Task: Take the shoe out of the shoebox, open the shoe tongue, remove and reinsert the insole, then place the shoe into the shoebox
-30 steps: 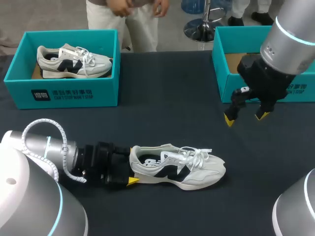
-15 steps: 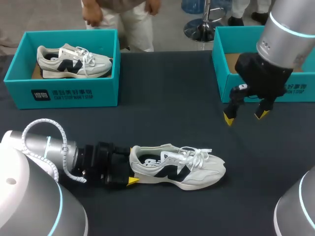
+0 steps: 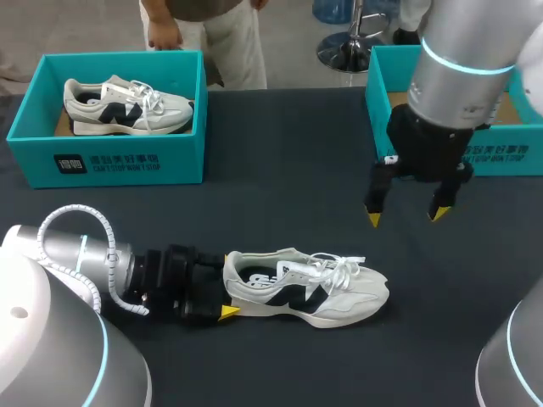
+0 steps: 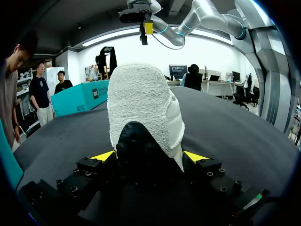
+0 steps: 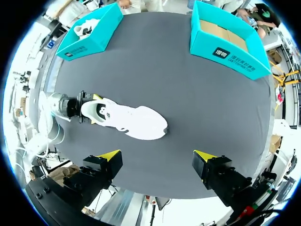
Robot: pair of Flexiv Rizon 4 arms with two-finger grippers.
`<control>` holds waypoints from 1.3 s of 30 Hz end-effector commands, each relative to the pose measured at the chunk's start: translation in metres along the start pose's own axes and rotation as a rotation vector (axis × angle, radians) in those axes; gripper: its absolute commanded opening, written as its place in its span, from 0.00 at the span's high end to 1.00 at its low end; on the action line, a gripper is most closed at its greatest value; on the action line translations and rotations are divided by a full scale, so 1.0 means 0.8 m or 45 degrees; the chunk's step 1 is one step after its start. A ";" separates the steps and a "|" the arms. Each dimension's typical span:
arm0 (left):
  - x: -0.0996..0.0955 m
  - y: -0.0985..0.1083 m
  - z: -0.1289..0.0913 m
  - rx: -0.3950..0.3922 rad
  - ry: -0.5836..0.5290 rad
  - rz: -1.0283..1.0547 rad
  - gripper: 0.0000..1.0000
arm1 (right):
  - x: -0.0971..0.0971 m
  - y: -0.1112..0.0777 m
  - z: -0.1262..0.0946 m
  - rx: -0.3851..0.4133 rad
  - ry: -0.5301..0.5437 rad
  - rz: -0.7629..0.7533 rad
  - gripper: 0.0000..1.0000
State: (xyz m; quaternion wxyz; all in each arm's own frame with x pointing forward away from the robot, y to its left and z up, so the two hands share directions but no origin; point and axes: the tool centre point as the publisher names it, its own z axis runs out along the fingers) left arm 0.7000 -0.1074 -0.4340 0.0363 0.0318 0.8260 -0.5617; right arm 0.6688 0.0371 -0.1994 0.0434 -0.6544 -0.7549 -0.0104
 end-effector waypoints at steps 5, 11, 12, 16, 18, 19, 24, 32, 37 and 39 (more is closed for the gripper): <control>0.002 0.003 0.005 -0.003 -0.004 0.000 1.00 | 0.046 0.003 0.031 0.071 -0.120 0.176 0.00; 0.002 0.003 0.005 -0.003 -0.004 0.000 1.00 | 0.053 -0.009 0.044 0.062 -0.110 0.290 0.00; 0.002 0.003 0.005 -0.003 -0.004 0.000 1.00 | 0.053 -0.010 0.045 0.068 -0.098 0.307 0.00; 0.002 0.003 0.005 -0.003 -0.004 0.000 1.00 | 0.054 -0.014 0.043 0.063 -0.087 0.316 0.00; 0.002 0.003 0.005 -0.003 -0.004 0.000 1.00 | 0.054 -0.014 0.043 0.063 -0.087 0.316 0.00; 0.002 0.003 0.005 -0.003 -0.004 0.000 1.00 | 0.054 -0.014 0.043 0.063 -0.087 0.316 0.00; 0.002 0.003 0.005 -0.003 -0.004 0.000 1.00 | 0.054 -0.014 0.043 0.063 -0.087 0.316 0.00; 0.002 0.003 0.005 -0.003 -0.004 0.000 1.00 | 0.054 -0.014 0.043 0.063 -0.087 0.316 0.00; 0.002 0.003 0.005 -0.003 -0.004 0.000 1.00 | 0.054 -0.014 0.043 0.063 -0.087 0.316 0.00; 0.002 0.003 0.005 -0.003 -0.004 0.000 1.00 | 0.054 -0.014 0.043 0.063 -0.087 0.316 0.00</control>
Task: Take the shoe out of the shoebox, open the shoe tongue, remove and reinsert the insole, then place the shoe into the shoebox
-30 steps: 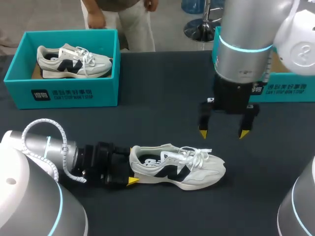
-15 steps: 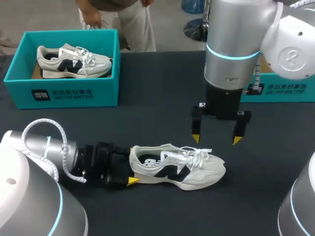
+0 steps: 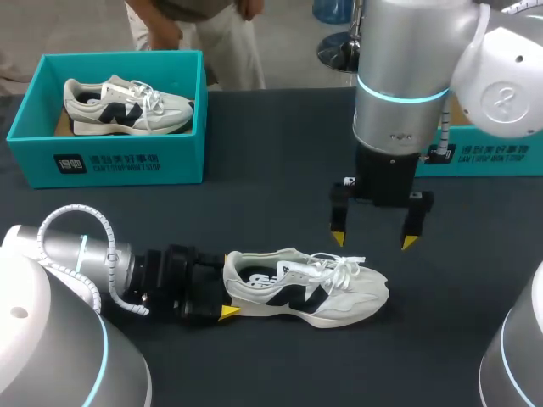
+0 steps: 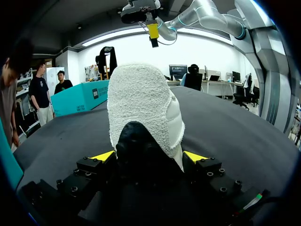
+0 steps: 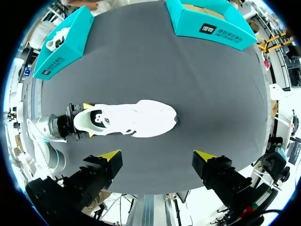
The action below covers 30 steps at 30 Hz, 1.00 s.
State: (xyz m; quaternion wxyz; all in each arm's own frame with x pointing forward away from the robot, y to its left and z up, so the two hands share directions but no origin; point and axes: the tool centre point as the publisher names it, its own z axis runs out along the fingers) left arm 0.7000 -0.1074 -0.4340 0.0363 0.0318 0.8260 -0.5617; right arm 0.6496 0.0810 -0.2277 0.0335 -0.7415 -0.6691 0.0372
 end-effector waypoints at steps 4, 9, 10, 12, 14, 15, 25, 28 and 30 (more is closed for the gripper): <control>0.002 0.003 0.005 -0.003 -0.004 0.000 1.00 | 0.011 -0.011 0.010 -0.008 -0.017 0.091 0.00; 0.002 0.003 0.005 -0.003 -0.004 0.000 1.00 | 0.034 -0.022 0.022 -0.016 -0.045 0.166 0.00; 0.002 0.003 0.005 -0.003 -0.004 0.000 1.00 | 0.039 -0.024 0.024 -0.021 -0.045 0.169 0.00; 0.002 0.003 0.005 -0.003 -0.004 0.000 1.00 | 0.050 -0.025 0.029 -0.017 -0.065 0.199 0.00; 0.002 0.003 0.005 -0.003 -0.004 0.000 1.00 | 0.060 -0.026 0.033 -0.016 -0.062 0.219 0.00; 0.002 0.003 0.005 -0.003 -0.004 0.000 1.00 | 0.064 -0.026 0.035 -0.017 -0.050 0.234 0.00; 0.002 0.003 0.005 -0.003 -0.004 0.000 1.00 | 0.098 -0.022 0.059 -0.093 -0.006 0.333 0.00; 0.002 0.003 0.005 -0.003 -0.004 0.000 1.00 | 0.113 -0.020 0.066 -0.140 -0.006 0.318 0.00; 0.002 0.003 0.005 -0.003 -0.004 0.000 1.00 | 0.121 -0.020 0.071 -0.172 0.009 0.312 0.00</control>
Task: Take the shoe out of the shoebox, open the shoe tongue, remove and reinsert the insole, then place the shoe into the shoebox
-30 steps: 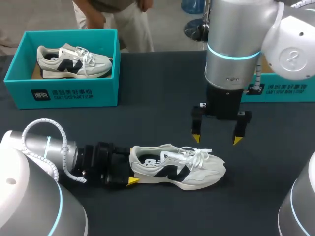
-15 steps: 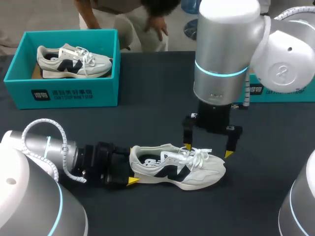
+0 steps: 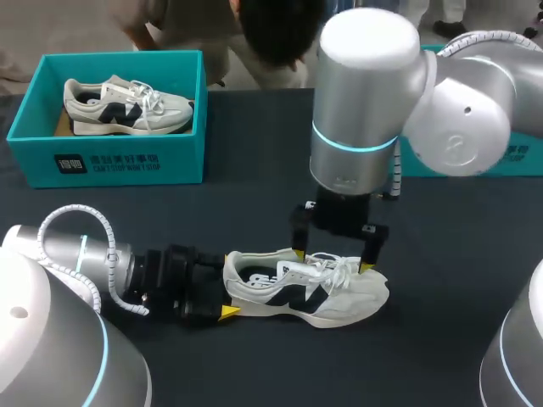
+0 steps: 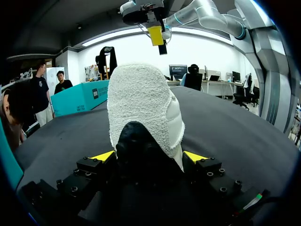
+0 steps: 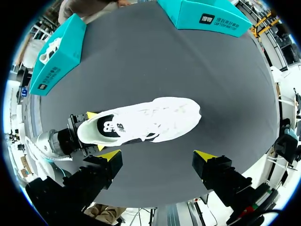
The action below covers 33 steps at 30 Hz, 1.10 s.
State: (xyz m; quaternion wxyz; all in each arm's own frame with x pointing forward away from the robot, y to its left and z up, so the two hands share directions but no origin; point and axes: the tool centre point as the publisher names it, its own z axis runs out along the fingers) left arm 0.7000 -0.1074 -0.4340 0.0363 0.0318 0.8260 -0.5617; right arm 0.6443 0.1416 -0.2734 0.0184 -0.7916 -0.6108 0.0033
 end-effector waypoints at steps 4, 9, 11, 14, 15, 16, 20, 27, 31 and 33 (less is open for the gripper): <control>0.002 0.003 0.005 -0.003 -0.004 0.000 1.00 | 0.066 -0.020 0.024 -0.121 -0.067 0.092 0.00; 0.002 0.003 0.005 -0.003 -0.004 0.000 1.00 | 0.084 -0.019 0.033 -0.137 -0.139 0.077 0.00; 0.002 0.003 0.005 -0.003 -0.004 0.000 1.00 | 0.089 -0.017 0.036 -0.139 -0.189 0.068 0.00; 0.002 0.003 0.005 -0.003 -0.004 0.000 1.00 | 0.096 -0.013 0.040 -0.133 -0.236 0.050 0.00; 0.002 0.003 0.005 -0.003 -0.004 0.000 1.00 | 0.098 -0.011 0.041 -0.127 -0.248 0.043 0.00; 0.002 0.003 0.005 -0.003 -0.004 0.000 1.00 | 0.101 -0.009 0.043 -0.125 -0.252 0.040 0.00; 0.002 0.003 0.005 -0.003 -0.004 0.000 1.00 | 0.108 -0.003 0.047 -0.114 -0.285 0.029 0.00; 0.002 0.003 0.005 -0.003 -0.004 0.000 1.00 | 0.126 0.007 0.055 -0.106 -0.391 0.016 0.00; 0.002 0.003 0.005 -0.003 -0.004 0.000 1.00 | 0.131 0.010 0.059 -0.105 -0.434 0.027 0.00; 0.002 0.003 0.005 -0.003 -0.004 0.000 1.00 | 0.131 0.011 0.062 -0.106 -0.453 0.025 0.00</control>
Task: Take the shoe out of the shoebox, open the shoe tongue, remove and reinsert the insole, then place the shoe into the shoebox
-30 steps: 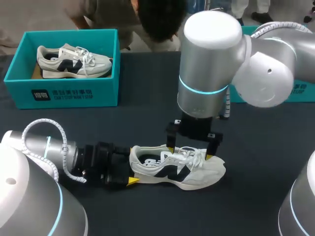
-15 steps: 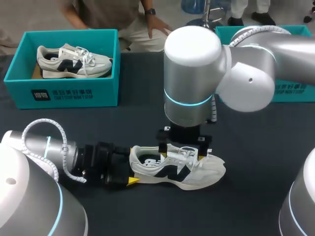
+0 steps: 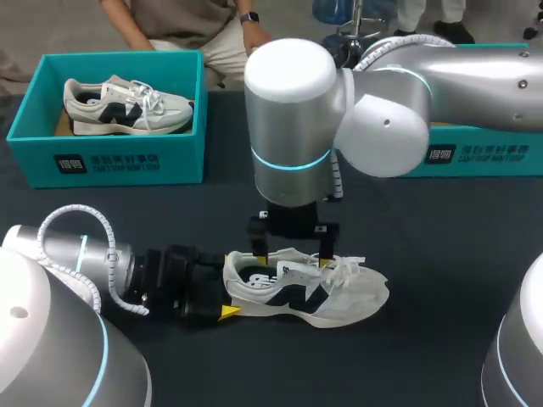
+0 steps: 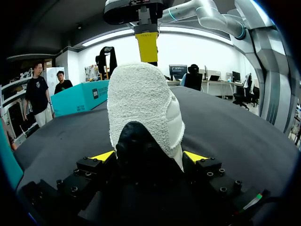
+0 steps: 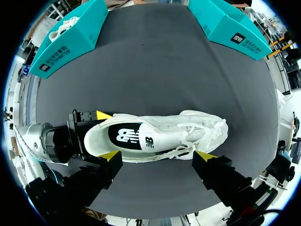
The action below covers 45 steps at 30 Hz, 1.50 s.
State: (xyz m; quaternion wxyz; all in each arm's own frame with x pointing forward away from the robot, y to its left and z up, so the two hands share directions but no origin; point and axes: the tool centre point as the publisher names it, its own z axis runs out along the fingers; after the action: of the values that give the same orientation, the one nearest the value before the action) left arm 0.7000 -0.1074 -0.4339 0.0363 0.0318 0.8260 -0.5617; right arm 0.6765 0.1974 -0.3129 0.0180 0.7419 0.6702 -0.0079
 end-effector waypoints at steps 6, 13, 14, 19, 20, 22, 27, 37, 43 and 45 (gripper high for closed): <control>0.002 0.003 0.005 -0.003 -0.004 0.000 1.00 | 0.060 -0.005 0.014 -0.004 -0.479 0.212 0.00; 0.002 0.003 0.005 -0.003 -0.004 0.000 1.00 | 0.051 -0.009 0.025 0.005 -0.560 0.251 0.00; 0.002 0.003 0.005 -0.003 -0.004 0.000 1.00 | 0.048 -0.010 0.026 0.008 -0.584 0.261 0.00; 0.002 0.003 0.005 -0.003 -0.004 0.000 1.00 | 0.036 -0.010 0.031 0.020 -0.637 0.283 0.00; 0.002 0.003 0.005 -0.003 -0.004 0.000 1.00 | 0.035 -0.009 0.031 0.021 -0.639 0.285 0.00; 0.002 0.003 0.005 -0.003 -0.004 0.000 1.00 | 0.031 -0.008 0.033 0.021 -0.643 0.291 0.00; 0.002 0.003 0.005 -0.003 -0.004 0.000 1.00 | 0.028 -0.005 0.031 0.017 -0.650 0.302 0.00; 0.002 0.003 0.005 -0.003 -0.004 0.000 1.00 | 0.017 -0.004 0.034 0.006 -0.663 0.329 0.00; 0.002 0.003 0.005 -0.003 -0.004 0.000 1.00 | 0.010 -0.008 0.040 -0.002 -0.660 0.351 0.00; 0.002 0.003 0.005 -0.003 -0.004 0.000 1.00 | 0.006 -0.011 0.042 -0.001 -0.650 0.363 0.00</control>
State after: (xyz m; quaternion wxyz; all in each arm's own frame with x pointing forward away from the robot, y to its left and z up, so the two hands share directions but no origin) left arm 0.7000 -0.1074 -0.4339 0.0363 0.0318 0.8259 -0.5617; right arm 0.6754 0.1977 -0.3428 0.1209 0.6842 0.6923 -0.1948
